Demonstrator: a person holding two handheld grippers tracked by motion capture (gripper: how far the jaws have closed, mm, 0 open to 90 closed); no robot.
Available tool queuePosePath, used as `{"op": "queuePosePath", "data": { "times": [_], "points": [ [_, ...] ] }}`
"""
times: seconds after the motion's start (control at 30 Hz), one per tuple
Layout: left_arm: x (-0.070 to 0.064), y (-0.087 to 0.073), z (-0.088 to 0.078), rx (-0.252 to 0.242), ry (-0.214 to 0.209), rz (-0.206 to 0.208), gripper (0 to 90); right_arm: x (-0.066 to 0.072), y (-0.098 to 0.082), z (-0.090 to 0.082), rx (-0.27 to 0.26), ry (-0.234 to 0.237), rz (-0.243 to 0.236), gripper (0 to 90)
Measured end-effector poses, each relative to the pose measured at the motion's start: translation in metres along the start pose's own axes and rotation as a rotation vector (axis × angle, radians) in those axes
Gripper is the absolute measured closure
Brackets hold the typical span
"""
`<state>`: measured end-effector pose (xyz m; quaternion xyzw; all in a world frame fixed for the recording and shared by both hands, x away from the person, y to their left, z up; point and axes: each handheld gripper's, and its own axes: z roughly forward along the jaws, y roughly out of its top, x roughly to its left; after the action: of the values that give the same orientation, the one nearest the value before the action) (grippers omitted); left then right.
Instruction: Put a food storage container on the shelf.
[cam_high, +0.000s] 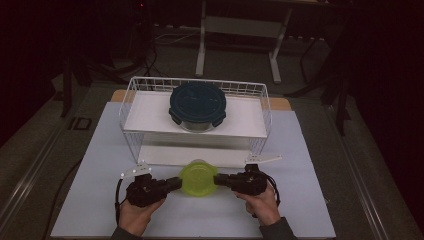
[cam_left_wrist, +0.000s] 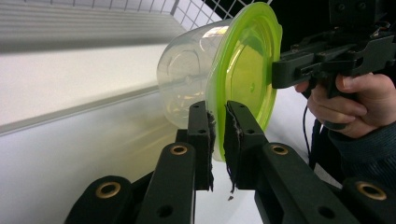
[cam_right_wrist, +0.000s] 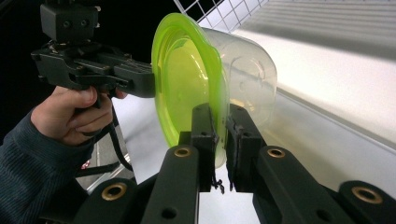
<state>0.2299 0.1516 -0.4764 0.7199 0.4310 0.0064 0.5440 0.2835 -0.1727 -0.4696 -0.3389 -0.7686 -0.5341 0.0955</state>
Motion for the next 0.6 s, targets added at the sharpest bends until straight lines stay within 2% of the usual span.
{"op": "queuePosePath", "data": {
  "times": [0.27,0.6],
  "points": [
    [-0.005,0.006,-0.005,-0.014,0.007,0.023,81.5,0.006,0.006,-0.003,-0.011,-0.006,-0.02,82.6],
    [-0.016,0.024,-0.016,-0.04,0.008,0.065,81.7,0.018,0.021,-0.013,-0.043,-0.003,-0.059,82.5]
  ]
}}
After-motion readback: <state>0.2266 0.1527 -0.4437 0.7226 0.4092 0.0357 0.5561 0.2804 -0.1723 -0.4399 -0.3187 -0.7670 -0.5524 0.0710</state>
